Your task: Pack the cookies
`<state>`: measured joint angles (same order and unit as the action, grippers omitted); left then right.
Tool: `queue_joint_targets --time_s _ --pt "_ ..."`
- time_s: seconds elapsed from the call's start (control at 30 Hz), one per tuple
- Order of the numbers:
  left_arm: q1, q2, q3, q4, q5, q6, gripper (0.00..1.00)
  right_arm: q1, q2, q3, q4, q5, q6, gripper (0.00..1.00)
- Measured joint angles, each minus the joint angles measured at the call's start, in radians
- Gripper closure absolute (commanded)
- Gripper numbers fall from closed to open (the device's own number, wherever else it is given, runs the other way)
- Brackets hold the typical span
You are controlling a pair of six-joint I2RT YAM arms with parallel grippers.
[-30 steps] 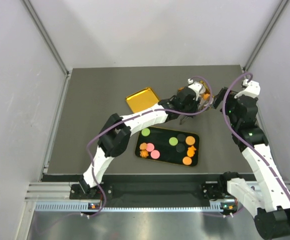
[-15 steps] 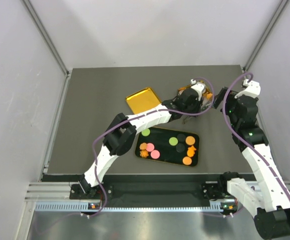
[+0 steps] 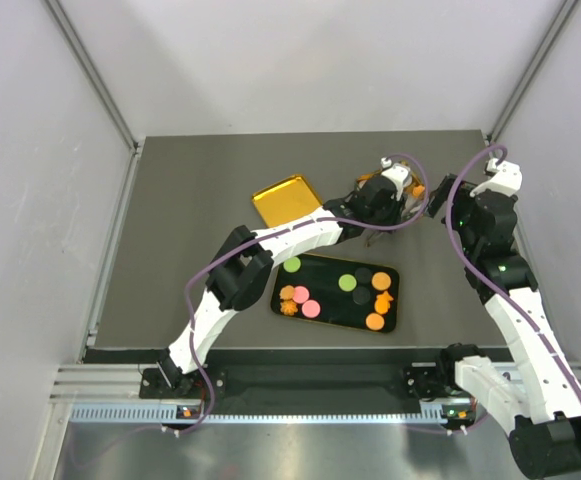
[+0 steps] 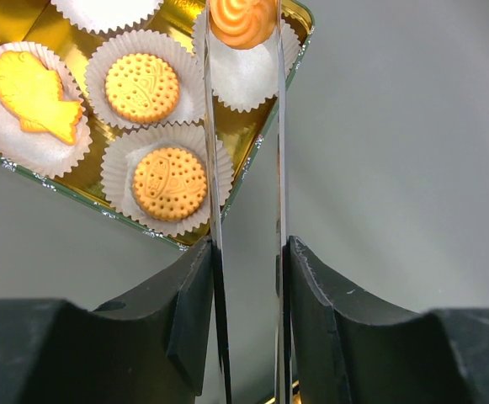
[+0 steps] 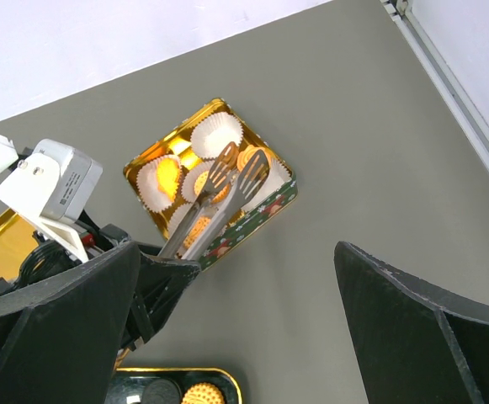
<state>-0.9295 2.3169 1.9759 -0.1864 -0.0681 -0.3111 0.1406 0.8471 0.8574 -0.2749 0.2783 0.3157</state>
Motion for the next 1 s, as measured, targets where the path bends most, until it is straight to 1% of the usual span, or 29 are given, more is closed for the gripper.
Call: queue_joint_targets --time_s 0.5,0.63,0.7,1.0 --pt "0.004 0.000 0.000 0.000 0.000 0.000 0.56 0.000 0.000 0.000 0.000 -0.001 0.000 0.00" --pt "0.005 0.000 -0.001 0.000 0.000 0.000 0.54 0.000 0.000 0.000 0.000 -0.001 0.000 0.00" --pt "0.005 0.000 -0.001 0.000 0.000 0.000 0.51 0.000 0.000 0.000 0.000 -0.002 0.000 0.00" --pt "0.005 0.000 -0.001 0.000 0.000 0.000 0.50 0.000 0.000 0.000 0.000 -0.003 0.000 0.00"
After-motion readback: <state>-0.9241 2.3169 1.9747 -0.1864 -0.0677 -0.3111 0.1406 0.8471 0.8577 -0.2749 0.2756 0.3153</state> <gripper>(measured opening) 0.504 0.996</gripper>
